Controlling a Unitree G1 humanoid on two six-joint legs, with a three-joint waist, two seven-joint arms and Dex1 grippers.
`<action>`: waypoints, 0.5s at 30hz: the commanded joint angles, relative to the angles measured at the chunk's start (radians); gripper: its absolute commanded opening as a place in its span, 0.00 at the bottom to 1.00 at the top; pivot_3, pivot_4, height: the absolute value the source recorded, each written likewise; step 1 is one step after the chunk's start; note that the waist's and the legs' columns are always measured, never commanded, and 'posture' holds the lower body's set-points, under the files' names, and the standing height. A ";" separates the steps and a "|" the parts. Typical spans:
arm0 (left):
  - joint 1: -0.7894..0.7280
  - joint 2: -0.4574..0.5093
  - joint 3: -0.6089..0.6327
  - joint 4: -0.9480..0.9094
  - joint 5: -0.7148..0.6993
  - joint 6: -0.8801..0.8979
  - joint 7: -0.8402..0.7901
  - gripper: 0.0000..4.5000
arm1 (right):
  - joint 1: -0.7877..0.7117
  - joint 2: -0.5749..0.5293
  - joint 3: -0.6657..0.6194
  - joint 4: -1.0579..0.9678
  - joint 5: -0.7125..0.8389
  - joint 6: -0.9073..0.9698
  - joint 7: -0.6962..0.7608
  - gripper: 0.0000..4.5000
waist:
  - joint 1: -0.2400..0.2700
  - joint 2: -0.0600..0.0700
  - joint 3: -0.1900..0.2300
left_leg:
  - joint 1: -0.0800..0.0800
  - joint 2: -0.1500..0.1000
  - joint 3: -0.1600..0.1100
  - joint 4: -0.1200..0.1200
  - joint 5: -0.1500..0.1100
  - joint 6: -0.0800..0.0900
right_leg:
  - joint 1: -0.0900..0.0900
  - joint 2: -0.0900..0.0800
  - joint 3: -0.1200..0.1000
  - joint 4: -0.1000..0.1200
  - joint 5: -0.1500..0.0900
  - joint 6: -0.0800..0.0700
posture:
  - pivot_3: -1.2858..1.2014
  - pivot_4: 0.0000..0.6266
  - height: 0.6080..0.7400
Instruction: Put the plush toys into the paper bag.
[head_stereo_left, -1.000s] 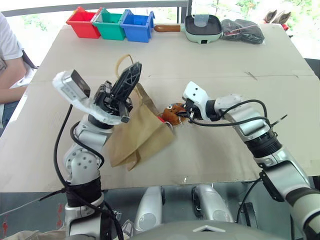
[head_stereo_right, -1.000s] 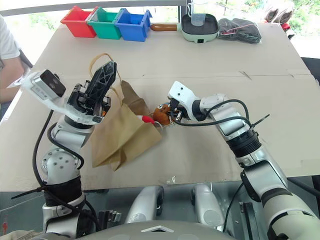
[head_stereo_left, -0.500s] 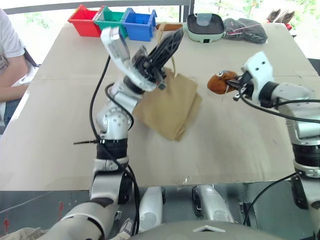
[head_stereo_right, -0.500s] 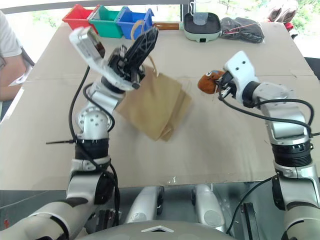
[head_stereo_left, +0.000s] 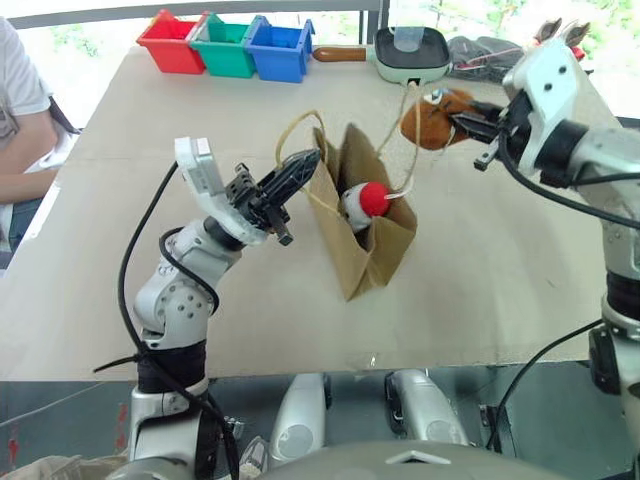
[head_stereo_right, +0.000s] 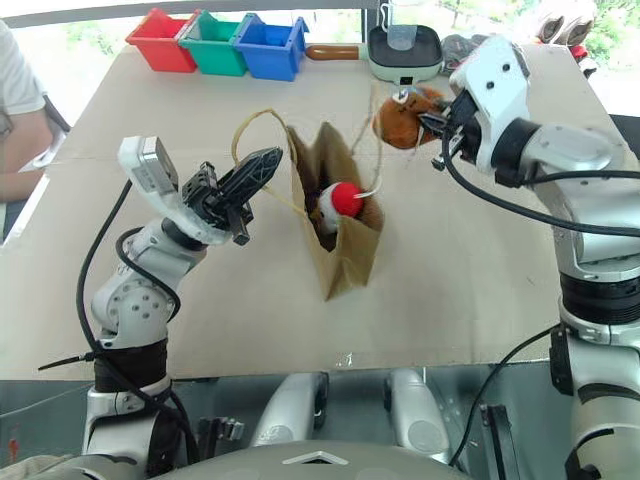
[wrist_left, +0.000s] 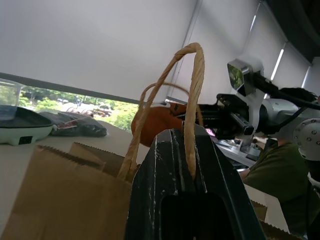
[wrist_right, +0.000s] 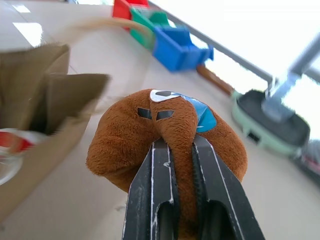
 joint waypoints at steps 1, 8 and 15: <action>0.015 -0.012 0.008 -0.075 0.007 -0.020 0.047 0.00 | -0.029 -0.111 -0.047 0.045 -0.060 -0.041 -0.013 0.00 | 0.006 0.000 0.000 | 0.000 0.000 0.000 0.000 0.000 0.000 | 0.001 0.000 0.000 -0.001 0.000 0.000 | 0.52 0.24 1.00; 0.039 -0.029 0.012 -0.117 -0.014 -0.019 0.094 0.00 | 0.005 -0.131 -0.124 0.001 0.009 -0.028 -0.027 0.00 | -0.005 0.000 0.000 | 0.001 0.002 0.000 -0.001 0.000 0.000 | 0.001 0.002 0.000 -0.001 0.000 0.000 | 0.52 0.24 1.00; -0.027 -0.051 0.002 -0.096 -0.025 -0.015 0.101 0.00 | -0.144 0.159 -0.195 -0.125 0.328 0.092 -0.118 0.00 | -0.019 0.000 0.000 | 0.001 0.002 0.000 -0.001 0.000 0.000 | 0.001 0.002 0.000 0.000 0.000 0.000 | 0.52 0.24 1.00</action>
